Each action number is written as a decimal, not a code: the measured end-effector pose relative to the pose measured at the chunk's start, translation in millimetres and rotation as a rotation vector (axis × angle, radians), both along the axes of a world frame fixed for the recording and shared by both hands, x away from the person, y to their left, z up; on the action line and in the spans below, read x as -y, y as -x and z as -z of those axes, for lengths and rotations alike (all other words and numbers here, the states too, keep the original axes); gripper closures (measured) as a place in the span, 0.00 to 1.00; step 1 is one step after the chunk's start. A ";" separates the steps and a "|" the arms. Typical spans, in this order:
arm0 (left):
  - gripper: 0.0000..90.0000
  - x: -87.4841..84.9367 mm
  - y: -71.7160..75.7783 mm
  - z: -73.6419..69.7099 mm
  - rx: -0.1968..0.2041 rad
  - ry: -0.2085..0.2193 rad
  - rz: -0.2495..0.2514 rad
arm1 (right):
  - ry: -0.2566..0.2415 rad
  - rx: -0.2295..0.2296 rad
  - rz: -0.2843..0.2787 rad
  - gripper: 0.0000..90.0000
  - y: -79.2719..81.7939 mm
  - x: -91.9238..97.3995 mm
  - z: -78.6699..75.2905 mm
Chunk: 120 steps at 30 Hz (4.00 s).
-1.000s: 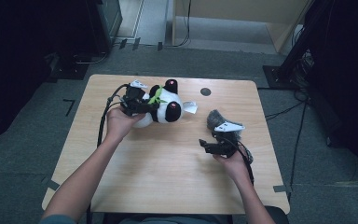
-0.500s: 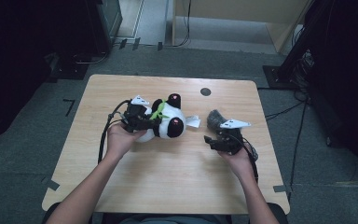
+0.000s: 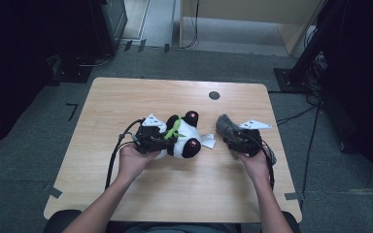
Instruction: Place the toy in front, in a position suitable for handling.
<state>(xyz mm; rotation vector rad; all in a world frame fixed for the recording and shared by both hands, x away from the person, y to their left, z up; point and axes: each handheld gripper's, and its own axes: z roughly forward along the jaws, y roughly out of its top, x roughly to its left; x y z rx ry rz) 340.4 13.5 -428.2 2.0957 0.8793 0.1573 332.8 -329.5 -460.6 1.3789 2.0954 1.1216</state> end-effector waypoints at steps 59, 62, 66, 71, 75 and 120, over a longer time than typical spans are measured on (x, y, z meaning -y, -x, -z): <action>0.31 -42.4 12.6 -9.1 0.043 0.120 0.044 | -0.029 -0.159 0.025 0.91 -32.5 10.8 4.2; 0.30 -52.7 9.9 -8.1 0.055 0.085 0.017 | -0.036 -0.157 0.017 0.91 -29.9 9.9 0.0; 0.30 -70.9 7.0 -3.2 0.059 0.102 -0.024 | -0.047 -0.150 0.013 0.91 -25.8 8.9 -11.2; 0.21 -79.9 6.3 5.5 0.035 0.129 -0.046 | -0.045 -0.136 0.002 0.91 -22.7 5.4 -22.6; 0.18 -83.9 10.6 12.0 0.061 0.114 -0.062 | -0.050 -0.114 -0.004 0.91 -20.6 2.9 -31.1; 0.40 -79.0 16.5 57.3 0.074 0.136 -0.091 | -0.053 -0.023 -0.202 0.91 -32.8 -57.6 -102.1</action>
